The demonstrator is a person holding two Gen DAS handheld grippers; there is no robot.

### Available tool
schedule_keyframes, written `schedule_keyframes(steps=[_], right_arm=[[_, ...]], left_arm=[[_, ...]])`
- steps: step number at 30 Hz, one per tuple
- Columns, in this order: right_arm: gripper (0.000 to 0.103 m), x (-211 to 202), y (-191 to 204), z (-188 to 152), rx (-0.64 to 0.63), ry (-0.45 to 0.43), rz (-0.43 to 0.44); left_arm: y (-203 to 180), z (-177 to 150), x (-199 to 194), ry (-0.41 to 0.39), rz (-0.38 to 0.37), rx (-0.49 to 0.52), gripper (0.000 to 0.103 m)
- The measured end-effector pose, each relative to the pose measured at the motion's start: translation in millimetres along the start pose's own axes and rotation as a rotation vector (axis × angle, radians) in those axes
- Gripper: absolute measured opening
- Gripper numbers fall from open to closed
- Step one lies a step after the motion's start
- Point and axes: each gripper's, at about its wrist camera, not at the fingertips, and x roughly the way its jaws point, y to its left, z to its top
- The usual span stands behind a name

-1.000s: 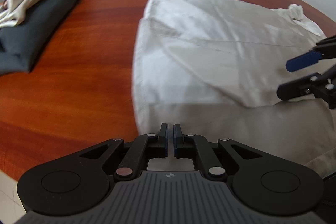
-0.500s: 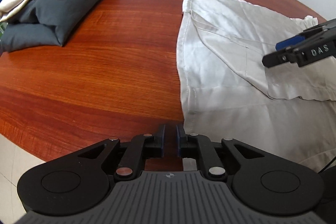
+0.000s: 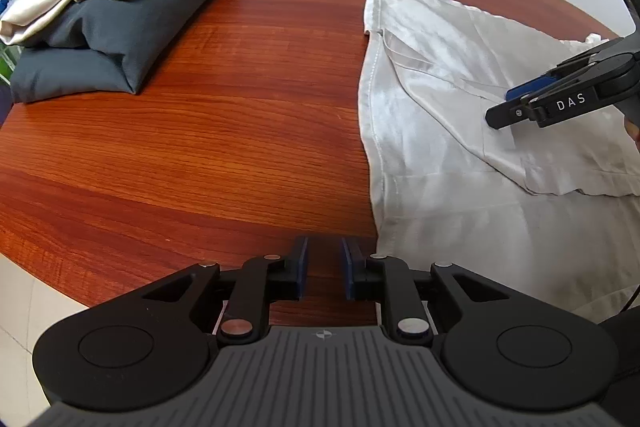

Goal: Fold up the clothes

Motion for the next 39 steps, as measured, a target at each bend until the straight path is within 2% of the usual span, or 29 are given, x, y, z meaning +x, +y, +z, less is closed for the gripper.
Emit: schedule_keyframes(steps=[1, 3, 6, 14, 30, 39], right_arm=[[0.047, 0.5, 1.7, 0.4, -0.001, 0.000, 0.006], [0.031, 1.5, 5.2, 1.3, -0.003, 0.001, 0.019], [0.024, 2.9, 10.3, 2.6, -0.007, 0.002, 0.038], [0.024, 6.8, 24.1, 6.0, -0.015, 0.004, 0.089], [0.028, 6.6, 83.0, 3.7, -0.103, 0.038, 0.245], [0.028, -5.2, 88.7, -4.7, -0.133, 0.042, 0.307]], left_arm=[[1.0, 0.1, -0.4, 0.001, 0.001, -0.001, 0.021], [2.7, 0.6, -0.7, 0.000, 0.002, -0.001, 0.021], [4.1, 1.9, 0.0, 0.002, 0.003, 0.002, 0.022], [7.5, 4.5, 1.8, 0.006, 0.008, 0.011, 0.023], [11.1, 4.6, 2.4, 0.014, 0.021, 0.010, 0.024], [7.3, 5.4, 3.4, 0.015, 0.013, 0.038, 0.030]])
